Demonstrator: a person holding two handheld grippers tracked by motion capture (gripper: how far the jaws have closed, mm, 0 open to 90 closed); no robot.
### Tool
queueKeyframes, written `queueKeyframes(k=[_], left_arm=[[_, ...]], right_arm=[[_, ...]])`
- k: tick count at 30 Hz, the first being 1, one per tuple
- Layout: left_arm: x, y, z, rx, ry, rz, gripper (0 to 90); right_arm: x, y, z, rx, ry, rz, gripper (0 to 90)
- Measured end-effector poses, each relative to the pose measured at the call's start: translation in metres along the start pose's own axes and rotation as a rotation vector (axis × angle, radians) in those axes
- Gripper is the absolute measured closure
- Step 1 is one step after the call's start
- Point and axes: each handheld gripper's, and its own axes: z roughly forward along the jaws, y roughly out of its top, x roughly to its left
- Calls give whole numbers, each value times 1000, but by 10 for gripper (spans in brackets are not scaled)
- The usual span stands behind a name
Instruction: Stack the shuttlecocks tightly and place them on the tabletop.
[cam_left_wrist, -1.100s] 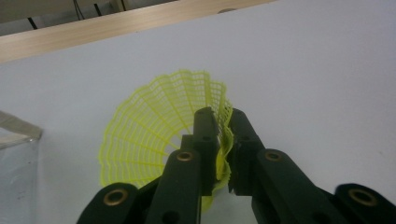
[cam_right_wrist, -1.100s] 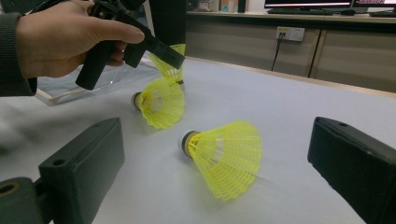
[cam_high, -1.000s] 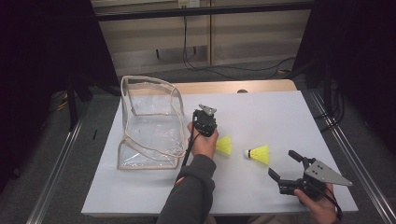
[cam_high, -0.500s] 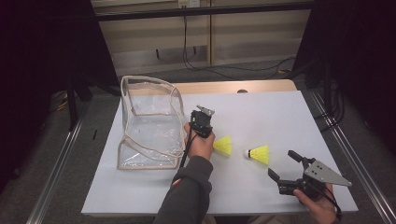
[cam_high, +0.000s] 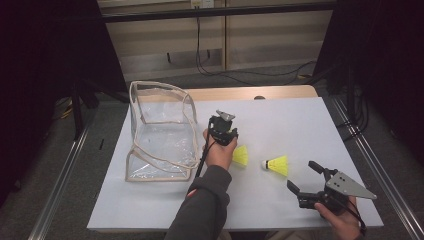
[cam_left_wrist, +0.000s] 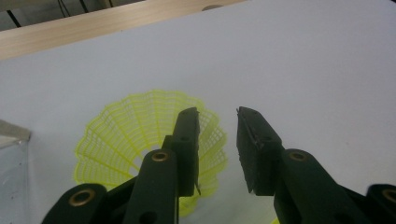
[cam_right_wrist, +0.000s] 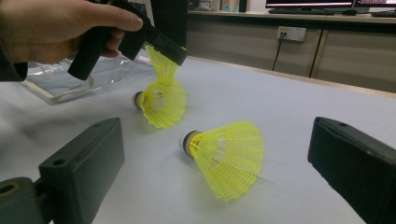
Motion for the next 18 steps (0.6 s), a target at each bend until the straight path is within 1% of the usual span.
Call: queueKeyframes(k=[2, 3, 4, 6, 8, 10, 14, 17, 18], left_arm=[[0, 3, -1, -9, -11, -15, 681], [1, 4, -1, -10, -11, -10, 681], [0, 5, -1, -14, -14, -19, 681], [1, 6, 0, -7, -26, -24, 681], [1, 5, 2, -10, -33, -42, 682], [2, 6, 3, -5, -45, -45, 681], [1, 6, 4, -17, -59, -79, 674], [2, 7, 5, -15, -55, -84, 684], [2, 7, 6, -7, -58, -71, 705]], right_arm=[[0, 0, 0, 0, 0, -1, 32], [0, 0, 0, 0, 1, 1, 32], [0, 0, 0, 0, 1, 0, 32], [0, 0, 0, 0, 1, -1, 32], [0, 0, 0, 1, 1, 0, 32], [0, 0, 0, -1, 0, -3, 32], [0, 0, 0, 1, 3, 0, 32], [0, 0, 0, 0, 3, -1, 32], [0, 0, 0, 0, 3, -1, 32]])
